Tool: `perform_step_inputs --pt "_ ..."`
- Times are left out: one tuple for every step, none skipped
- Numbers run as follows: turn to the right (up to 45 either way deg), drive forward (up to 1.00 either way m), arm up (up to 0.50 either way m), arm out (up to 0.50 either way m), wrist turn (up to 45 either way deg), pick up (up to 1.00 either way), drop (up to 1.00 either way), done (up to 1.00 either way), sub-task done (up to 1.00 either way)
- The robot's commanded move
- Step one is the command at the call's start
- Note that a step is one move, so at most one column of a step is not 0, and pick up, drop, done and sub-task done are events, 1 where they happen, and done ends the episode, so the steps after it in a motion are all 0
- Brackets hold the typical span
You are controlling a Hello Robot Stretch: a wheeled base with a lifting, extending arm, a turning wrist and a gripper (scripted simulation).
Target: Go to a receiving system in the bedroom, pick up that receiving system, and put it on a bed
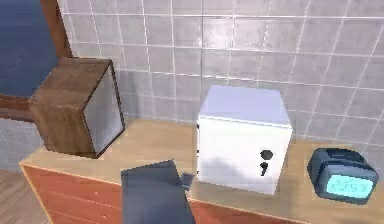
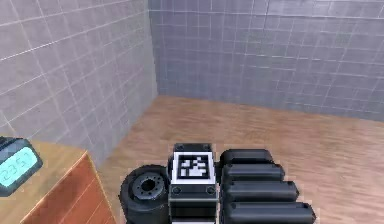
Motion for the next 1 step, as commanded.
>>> perform_step_inputs --pt "-45.0 0.00 0.00 0.00 0.0 0.00 0.00 0.00 0.00"
